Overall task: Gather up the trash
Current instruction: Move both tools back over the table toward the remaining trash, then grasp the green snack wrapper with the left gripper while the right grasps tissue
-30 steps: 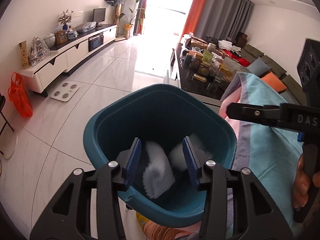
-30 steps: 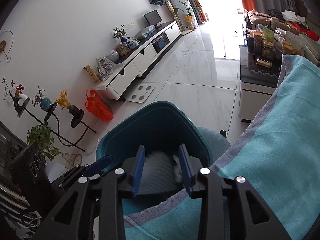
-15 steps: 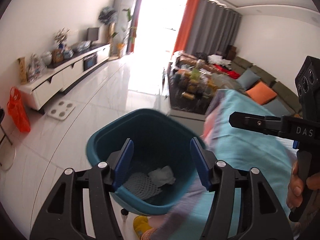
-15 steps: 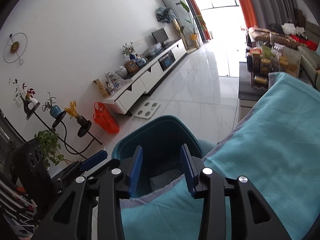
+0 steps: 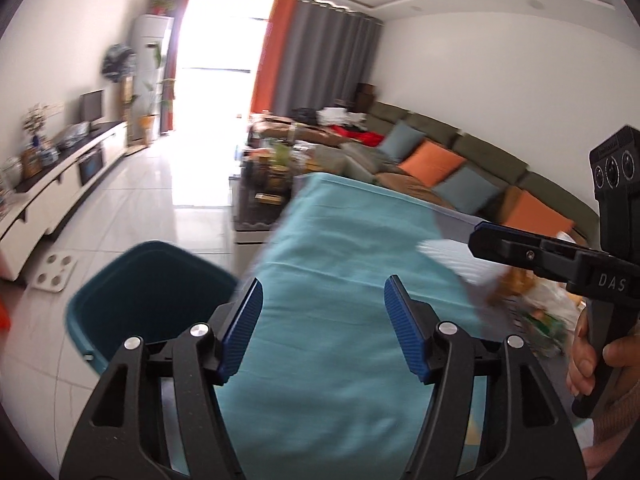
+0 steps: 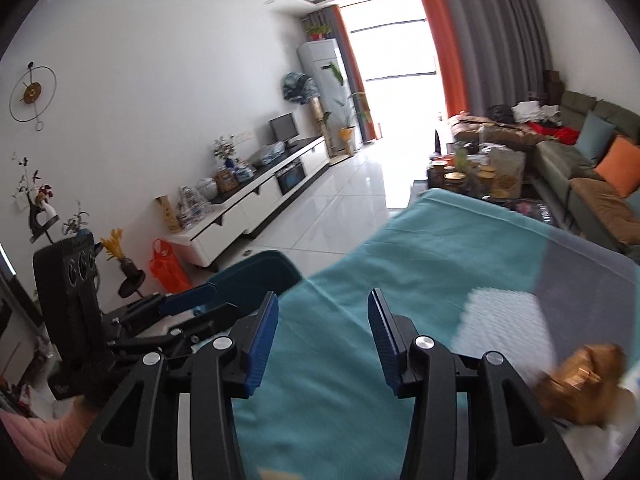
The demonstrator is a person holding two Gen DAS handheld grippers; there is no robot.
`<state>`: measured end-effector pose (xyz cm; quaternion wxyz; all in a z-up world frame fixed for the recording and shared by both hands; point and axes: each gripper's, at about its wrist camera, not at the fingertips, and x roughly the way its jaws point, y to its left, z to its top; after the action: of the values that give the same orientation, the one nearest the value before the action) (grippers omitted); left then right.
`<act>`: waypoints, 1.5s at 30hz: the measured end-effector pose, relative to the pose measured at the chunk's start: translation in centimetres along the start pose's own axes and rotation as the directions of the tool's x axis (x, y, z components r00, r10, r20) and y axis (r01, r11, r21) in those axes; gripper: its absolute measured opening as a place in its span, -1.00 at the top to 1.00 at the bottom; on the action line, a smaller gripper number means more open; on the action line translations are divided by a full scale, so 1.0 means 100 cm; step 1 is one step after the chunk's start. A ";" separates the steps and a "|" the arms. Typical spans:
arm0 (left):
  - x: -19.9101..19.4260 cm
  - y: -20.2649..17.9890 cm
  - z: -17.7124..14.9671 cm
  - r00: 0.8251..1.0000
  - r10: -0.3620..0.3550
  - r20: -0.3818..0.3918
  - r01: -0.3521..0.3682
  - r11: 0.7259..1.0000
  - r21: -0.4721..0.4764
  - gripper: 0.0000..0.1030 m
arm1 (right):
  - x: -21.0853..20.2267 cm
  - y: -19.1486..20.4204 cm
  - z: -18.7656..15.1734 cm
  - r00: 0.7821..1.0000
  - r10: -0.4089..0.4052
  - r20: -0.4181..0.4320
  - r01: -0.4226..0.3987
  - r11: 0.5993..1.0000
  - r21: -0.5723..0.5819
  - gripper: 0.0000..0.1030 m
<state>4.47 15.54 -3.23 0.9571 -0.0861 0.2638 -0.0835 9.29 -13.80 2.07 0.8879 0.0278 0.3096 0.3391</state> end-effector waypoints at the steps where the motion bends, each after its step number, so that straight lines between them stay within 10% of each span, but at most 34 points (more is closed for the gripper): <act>1: 0.001 -0.010 -0.001 1.000 -0.026 -0.007 0.027 1.000 0.011 -0.22 | -0.012 -0.009 -0.005 1.000 -0.031 0.008 0.031 0.999 0.009 0.14; 9: 0.006 -0.086 -0.019 0.978 -0.194 -0.070 0.201 0.975 0.100 -0.22 | -0.089 -0.064 -0.044 0.969 -0.240 0.054 0.232 0.966 0.114 0.14; 18: 0.016 -0.165 -0.034 0.900 -0.403 -0.168 0.429 0.888 0.167 -0.32 | -0.133 -0.118 -0.087 0.932 -0.363 0.013 0.348 0.902 0.256 0.14; 26: 0.041 -0.208 -0.049 0.860 -0.438 -0.264 0.491 0.850 0.190 -0.36 | -0.131 -0.138 -0.111 0.940 -0.340 -0.023 0.331 0.895 0.298 0.14; 33: 0.066 -0.223 -0.052 0.857 -0.412 -0.309 0.474 0.866 0.160 -0.28 | -0.122 -0.141 -0.120 0.950 -0.310 -0.035 0.306 0.901 0.306 0.14; 45: 0.087 -0.223 -0.057 0.827 -0.427 -0.365 0.497 0.859 0.120 0.73 | -0.118 -0.137 -0.124 0.943 -0.330 -0.049 0.330 0.905 0.268 0.43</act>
<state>6.34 -8.65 -7.69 0.8544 -0.0311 0.3790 -0.3541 3.39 -33.60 -5.23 0.9197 0.0967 0.3546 0.1382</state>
